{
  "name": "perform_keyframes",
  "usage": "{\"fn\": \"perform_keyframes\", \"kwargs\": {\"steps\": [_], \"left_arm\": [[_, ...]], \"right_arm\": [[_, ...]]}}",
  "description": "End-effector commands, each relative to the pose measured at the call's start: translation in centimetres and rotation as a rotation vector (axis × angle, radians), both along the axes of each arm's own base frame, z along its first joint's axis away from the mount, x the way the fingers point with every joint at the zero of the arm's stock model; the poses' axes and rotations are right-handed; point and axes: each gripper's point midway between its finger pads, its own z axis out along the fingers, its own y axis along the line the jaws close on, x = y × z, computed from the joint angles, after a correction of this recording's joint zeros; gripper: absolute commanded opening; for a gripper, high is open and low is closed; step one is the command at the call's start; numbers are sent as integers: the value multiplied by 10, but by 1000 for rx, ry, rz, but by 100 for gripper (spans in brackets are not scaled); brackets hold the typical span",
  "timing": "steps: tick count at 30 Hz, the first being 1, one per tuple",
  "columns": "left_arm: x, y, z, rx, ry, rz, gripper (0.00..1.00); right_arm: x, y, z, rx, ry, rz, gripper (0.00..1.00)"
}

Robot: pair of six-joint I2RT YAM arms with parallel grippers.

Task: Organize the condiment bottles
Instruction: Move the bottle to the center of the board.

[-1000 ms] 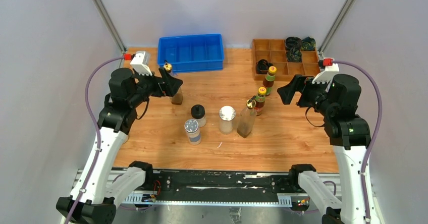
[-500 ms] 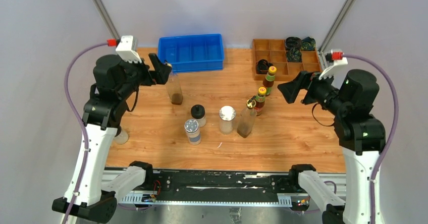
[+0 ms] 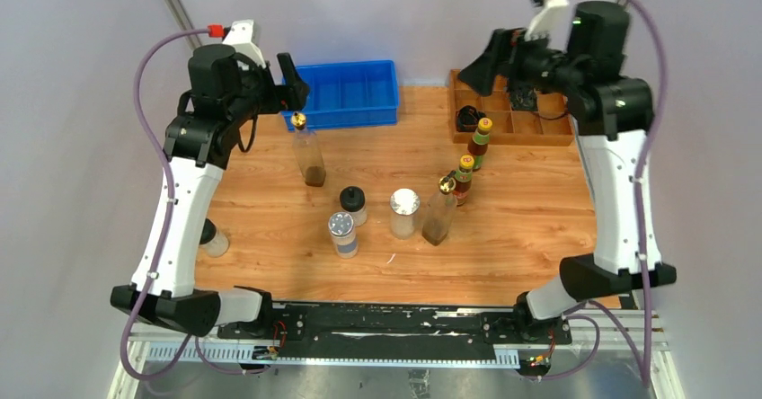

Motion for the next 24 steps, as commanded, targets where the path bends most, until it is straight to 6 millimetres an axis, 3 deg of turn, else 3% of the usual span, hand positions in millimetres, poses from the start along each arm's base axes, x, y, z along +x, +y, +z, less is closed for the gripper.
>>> {"fn": "perform_keyframes", "kwargs": {"steps": [1,3,5,8,11,17,24], "left_arm": [[-30,6,-22,31,40,-8,95],[-46,5,-40,41,56,-33,95],[-62,6,-56,50,69,-55,97],[-84,9,-72,51,65,-64,100],[-92,4,-87,39,58,-89,100],[-80,13,-127,70,102,3,99],[-39,25,-160,43,38,154,94]], "right_arm": [[-32,35,-61,-206,164,100,100],[-48,40,-101,-319,216,105,100],[-64,34,-128,-392,223,68,100],[-90,21,-146,-368,205,27,100],[-103,5,-156,-366,197,-19,100],[-114,-2,-156,-352,196,-29,100],[-124,-2,-158,-326,205,-15,100]]}}
